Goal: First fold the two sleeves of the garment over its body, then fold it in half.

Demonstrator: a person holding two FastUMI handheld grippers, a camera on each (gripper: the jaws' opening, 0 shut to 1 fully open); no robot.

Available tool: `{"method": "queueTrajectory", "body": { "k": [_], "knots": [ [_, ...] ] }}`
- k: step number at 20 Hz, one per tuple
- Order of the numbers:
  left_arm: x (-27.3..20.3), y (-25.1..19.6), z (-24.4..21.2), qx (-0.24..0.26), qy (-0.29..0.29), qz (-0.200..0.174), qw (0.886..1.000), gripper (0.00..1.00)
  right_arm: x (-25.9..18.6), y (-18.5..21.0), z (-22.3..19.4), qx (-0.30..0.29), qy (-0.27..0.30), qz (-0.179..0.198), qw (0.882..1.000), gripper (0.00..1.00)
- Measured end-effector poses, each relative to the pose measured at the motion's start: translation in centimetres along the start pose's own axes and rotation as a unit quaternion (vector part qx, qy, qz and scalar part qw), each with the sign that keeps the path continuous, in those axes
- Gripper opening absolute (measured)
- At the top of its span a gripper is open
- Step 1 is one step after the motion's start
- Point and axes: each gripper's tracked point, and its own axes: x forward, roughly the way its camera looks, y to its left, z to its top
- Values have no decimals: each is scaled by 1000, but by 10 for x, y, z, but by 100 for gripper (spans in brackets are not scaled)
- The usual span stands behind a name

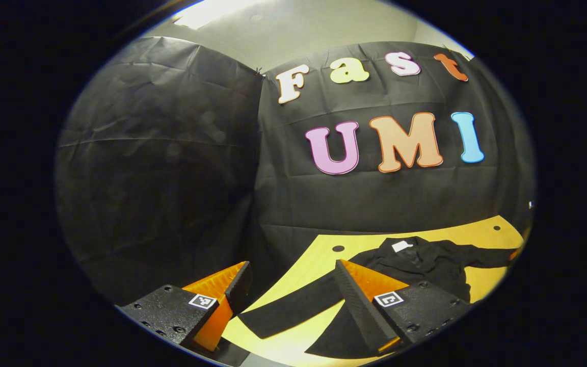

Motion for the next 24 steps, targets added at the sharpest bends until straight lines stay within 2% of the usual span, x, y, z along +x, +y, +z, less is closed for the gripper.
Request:
{"method": "queueTrajectory", "body": {
  "k": [3,7,9,11,13,15,16,17,18,19,20,21,22,24],
  "knots": [
    [-1,0,-1,5,0,1,1000,99,7,-1,-11,-4,18,-3,1000,99],
    [0,-5,-1,5,-2,-4,1000,99,8,-1,-10,3,12,1,1000,100],
    [1,-12,-1,-8,-1,-15,1000,99,8,-1,-10,5,14,2,1000,100],
    [2,-17,-1,-20,-1,-22,1000,99,7,0,-10,8,19,2,1000,99],
    [3,-19,-4,-22,1,-23,999,99,6,0,-7,17,21,-3,1000,93],
    [3,-22,-2,-25,2,-26,999,99,9,0,-5,36,30,-6,999,69],
    [3,-24,-1,-28,2,-27,999,99,10,-1,-6,45,39,-8,998,67],
    [3,-24,-1,-30,1,-29,999,99,10,-1,-3,58,42,-9,997,43],
    [2,-25,0,-33,0,-30,999,96,9,1,-2,69,46,-7,996,38],
    [0,-24,-1,-34,0,-30,999,96,10,4,-1,75,44,-4,996,20],
    [-1,-24,-1,-34,1,-29,999,96,10,6,-2,68,40,6,997,18],
    [-2,-24,-2,-34,1,-28,999,96,11,4,-3,58,34,11,998,8],
    [-3,-24,-3,-33,3,-27,999,99,11,3,-3,52,30,15,998,9],
    [-6,-22,-4,-31,4,-22,999,96,10,3,-3,58,23,22,998,6]
  ]
}}
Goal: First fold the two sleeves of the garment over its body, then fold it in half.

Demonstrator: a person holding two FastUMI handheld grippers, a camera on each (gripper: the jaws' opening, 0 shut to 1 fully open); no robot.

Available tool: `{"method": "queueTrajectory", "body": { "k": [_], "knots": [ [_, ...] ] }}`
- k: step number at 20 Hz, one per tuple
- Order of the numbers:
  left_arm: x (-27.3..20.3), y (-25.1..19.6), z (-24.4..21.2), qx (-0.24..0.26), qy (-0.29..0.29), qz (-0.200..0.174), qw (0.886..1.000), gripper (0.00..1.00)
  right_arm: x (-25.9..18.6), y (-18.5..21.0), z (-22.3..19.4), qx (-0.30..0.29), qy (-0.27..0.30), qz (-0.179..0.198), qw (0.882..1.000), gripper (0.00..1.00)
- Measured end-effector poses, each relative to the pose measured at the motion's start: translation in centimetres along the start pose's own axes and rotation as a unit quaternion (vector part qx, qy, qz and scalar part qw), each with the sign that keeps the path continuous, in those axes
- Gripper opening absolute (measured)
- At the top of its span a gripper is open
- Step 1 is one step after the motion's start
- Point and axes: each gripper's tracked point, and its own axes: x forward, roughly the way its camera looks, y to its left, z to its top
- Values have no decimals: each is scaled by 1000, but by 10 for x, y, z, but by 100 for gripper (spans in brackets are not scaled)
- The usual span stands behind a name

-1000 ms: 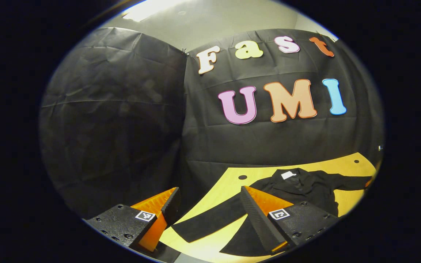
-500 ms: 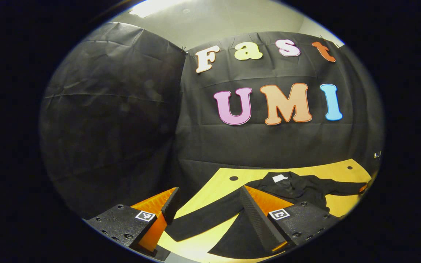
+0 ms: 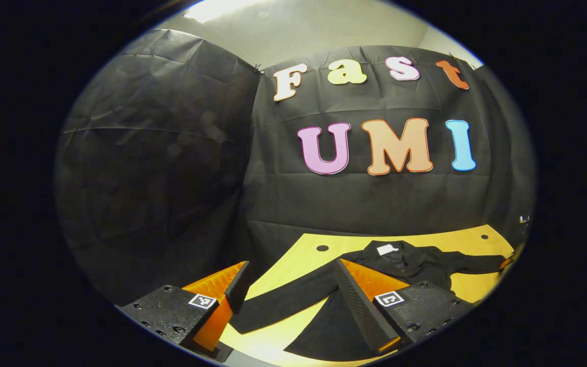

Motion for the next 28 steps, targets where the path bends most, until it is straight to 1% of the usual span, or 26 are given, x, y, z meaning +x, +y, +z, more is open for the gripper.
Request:
{"method": "queueTrajectory", "body": {
  "k": [1,2,8,9,10,11,13,14,21,23,26,27,28],
  "knots": [
    [0,-1,-1,-1,3,0,1000,99,1,0,0,7,3,3,1000,4],
    [-2,-3,-1,-3,6,0,1000,100,2,0,1,11,5,5,1000,3],
    [-11,-8,4,2,-1,1,1000,99,2,0,1,-10,-4,-10,1000,3],
    [-11,-9,3,2,0,-1,1000,99,3,0,1,-11,-5,-10,1000,5],
    [-14,-9,3,3,-1,-2,1000,99,3,0,0,-11,-5,-9,1000,3],
    [-15,-10,3,3,-1,-3,1000,96,3,0,0,-11,-4,-8,1000,3],
    [-19,-10,3,3,-2,-5,1000,96,3,0,1,-7,-2,-8,1000,3],
    [-20,-10,4,3,-3,-5,1000,99,3,0,2,-7,0,-10,1000,3],
    [-17,-3,-3,-9,2,-11,1000,99,1,-1,5,-23,20,-25,999,2],
    [-10,2,-6,-6,4,-11,1000,99,0,1,6,-15,27,-18,999,2],
    [-1,10,-7,-2,5,-12,1000,99,-7,3,20,-9,11,-11,1000,2],
    [3,12,-9,-3,6,-16,1000,96,-14,6,27,-6,3,-11,1000,2],
    [7,13,-11,-4,10,-19,1000,98,-21,10,37,0,-7,-9,1000,2]
  ]
}}
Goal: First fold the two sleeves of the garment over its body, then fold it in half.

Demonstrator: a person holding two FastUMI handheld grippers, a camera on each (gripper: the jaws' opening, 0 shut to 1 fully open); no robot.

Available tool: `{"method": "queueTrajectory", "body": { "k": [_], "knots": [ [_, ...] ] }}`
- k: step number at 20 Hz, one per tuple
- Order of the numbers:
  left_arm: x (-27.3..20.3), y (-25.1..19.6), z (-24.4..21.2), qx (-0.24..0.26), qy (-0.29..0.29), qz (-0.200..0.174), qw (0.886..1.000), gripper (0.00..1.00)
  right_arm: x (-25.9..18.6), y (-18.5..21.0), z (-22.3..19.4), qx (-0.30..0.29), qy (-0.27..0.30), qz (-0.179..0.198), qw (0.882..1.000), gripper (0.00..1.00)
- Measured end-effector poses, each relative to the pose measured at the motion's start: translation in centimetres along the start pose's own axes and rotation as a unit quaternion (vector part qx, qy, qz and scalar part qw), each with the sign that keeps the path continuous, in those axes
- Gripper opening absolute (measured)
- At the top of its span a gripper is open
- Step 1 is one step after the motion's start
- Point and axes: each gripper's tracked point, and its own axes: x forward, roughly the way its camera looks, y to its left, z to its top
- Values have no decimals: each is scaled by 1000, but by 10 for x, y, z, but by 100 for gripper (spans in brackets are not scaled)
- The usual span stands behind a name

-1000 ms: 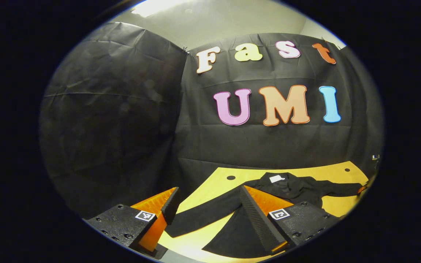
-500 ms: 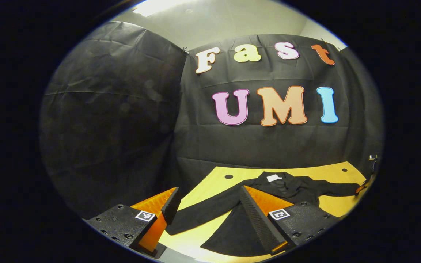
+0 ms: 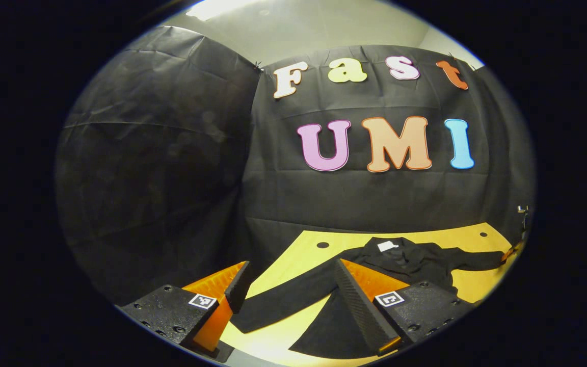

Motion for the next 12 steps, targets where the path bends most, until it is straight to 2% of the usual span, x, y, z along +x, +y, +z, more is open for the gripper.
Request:
{"method": "queueTrajectory", "body": {
  "k": [4,5,7,9,10,12],
  "knots": [
    [22,14,-2,-3,3,-10,1000,99,-27,21,41,16,-33,3,999,0],
    [29,19,0,-2,2,-12,1000,96,-32,33,52,14,-43,5,999,2],
    [41,28,2,-3,-1,-17,1000,99,-45,62,74,13,-69,15,997,2],
    [52,37,0,-11,-1,-22,1000,96,-57,92,94,20,-92,30,995,2],
    [56,41,-2,-17,1,-24,1000,100,-61,109,101,23,-100,38,994,2],
    [65,51,-9,-26,7,-26,999,100,-67,136,111,33,-112,48,992,2]
  ]
}}
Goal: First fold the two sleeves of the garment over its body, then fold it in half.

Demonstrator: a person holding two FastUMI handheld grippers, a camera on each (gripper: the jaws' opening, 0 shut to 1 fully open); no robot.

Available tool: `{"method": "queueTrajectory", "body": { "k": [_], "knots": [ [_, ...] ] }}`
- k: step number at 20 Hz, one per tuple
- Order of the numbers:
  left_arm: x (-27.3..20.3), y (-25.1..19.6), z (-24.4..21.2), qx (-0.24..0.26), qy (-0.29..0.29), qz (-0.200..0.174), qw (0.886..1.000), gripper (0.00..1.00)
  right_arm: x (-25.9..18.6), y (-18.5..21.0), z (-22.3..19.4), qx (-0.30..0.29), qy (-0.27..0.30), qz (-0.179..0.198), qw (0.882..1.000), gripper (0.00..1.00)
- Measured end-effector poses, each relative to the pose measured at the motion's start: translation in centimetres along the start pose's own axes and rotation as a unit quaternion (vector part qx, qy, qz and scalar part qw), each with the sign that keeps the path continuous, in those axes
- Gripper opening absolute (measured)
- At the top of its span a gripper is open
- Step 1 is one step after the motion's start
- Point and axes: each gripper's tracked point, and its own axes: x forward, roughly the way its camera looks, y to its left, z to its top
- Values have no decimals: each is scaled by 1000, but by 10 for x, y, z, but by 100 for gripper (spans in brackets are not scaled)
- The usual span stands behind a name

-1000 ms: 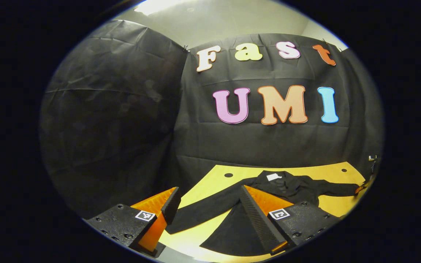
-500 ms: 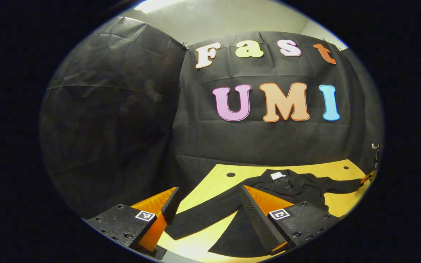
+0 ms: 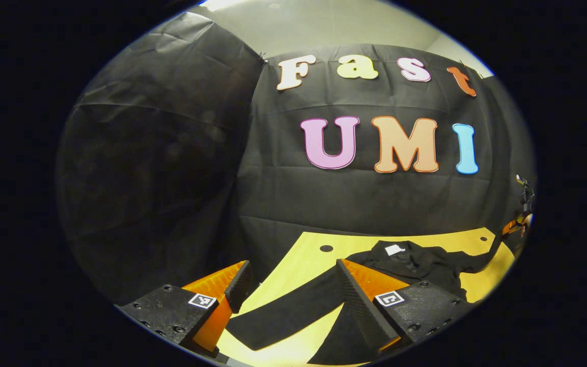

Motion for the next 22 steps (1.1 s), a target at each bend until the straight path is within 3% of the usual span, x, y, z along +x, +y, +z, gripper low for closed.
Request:
{"method": "queueTrajectory", "body": {
  "k": [3,7,12,18,22],
  "knots": [
    [10,14,-14,2,16,-2,1000,96,-4,51,12,2,-19,20,1000,2],
    [20,27,-24,15,28,-11,999,100,-5,118,19,-13,-35,47,998,2],
    [35,26,-36,-9,44,-34,998,99,-14,211,34,-32,-60,89,994,2],
    [50,22,-46,-9,54,-50,997,94,-27,307,34,-14,-83,165,983,2],
    [52,17,-56,-3,65,-64,996,95,-35,358,6,-7,-74,225,971,1]
  ]
}}
